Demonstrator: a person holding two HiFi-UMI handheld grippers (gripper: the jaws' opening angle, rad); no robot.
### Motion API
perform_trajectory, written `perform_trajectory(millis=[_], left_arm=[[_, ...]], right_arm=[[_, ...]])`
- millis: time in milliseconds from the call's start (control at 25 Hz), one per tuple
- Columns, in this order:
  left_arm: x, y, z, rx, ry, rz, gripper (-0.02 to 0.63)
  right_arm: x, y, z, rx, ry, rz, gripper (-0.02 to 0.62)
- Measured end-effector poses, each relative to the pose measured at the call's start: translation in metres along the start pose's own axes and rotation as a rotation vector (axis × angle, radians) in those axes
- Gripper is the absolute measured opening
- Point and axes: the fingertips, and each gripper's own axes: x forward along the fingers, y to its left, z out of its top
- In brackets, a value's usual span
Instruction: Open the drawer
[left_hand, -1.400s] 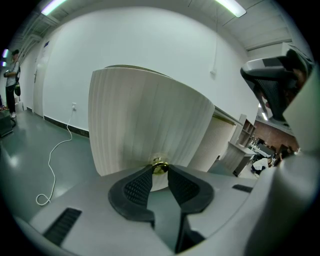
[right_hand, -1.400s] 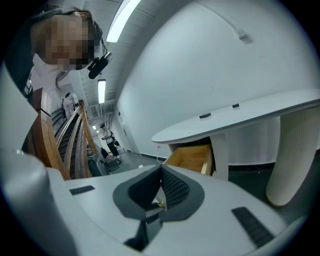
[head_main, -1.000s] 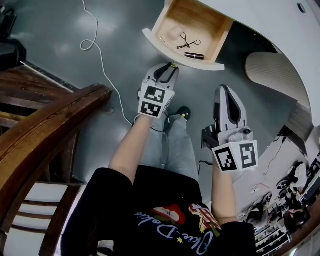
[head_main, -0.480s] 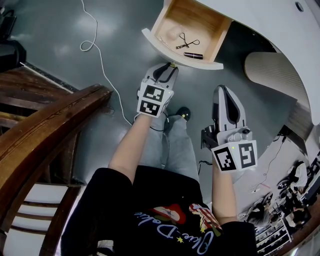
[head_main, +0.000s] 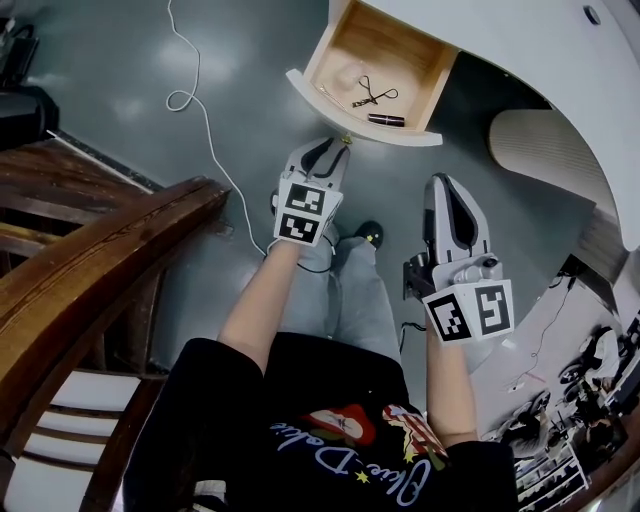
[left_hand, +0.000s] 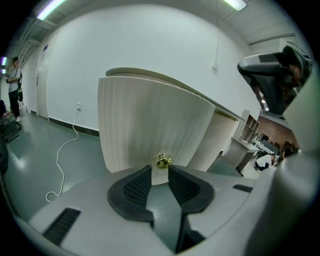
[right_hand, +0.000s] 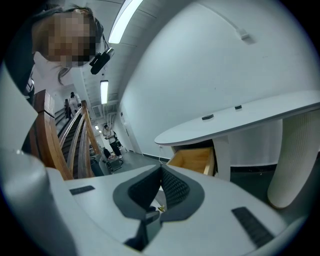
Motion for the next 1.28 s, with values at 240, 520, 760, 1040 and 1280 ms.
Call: perform_trajectory(millis=[240,520,760,1040,1280], left_arm=[[-0.03,0.006,0.016,-0.028,-0.042,0.048,0.032],[-0.066,-0.018,0.044,0.053,-0.047,0.012,0.003],[-0.097,-0.062,0.082,0.144,-0.051,-0.07,0.004],[-0.139,-0.102,0.14,0.169,-0.113,-0.127,0.004],[-0.174,-0.119,0.187,0.209,-0.174,-0.127,0.005]], right_arm=[[-0.007,0.0,0.009,0.002,-0.007,-0.003,0.0],[-0.023,0.004,0.03,-0.034,-0.023,0.007,0.0],[-0.046,0.008,0.052,-0.041,-0.044,0.036,0.0],[-0.075,0.016,0.086,-0.071,-0.061,0.044,0.0],[-0.106,0.026,0.114,-0.1,-0.081,0.048,0.0]])
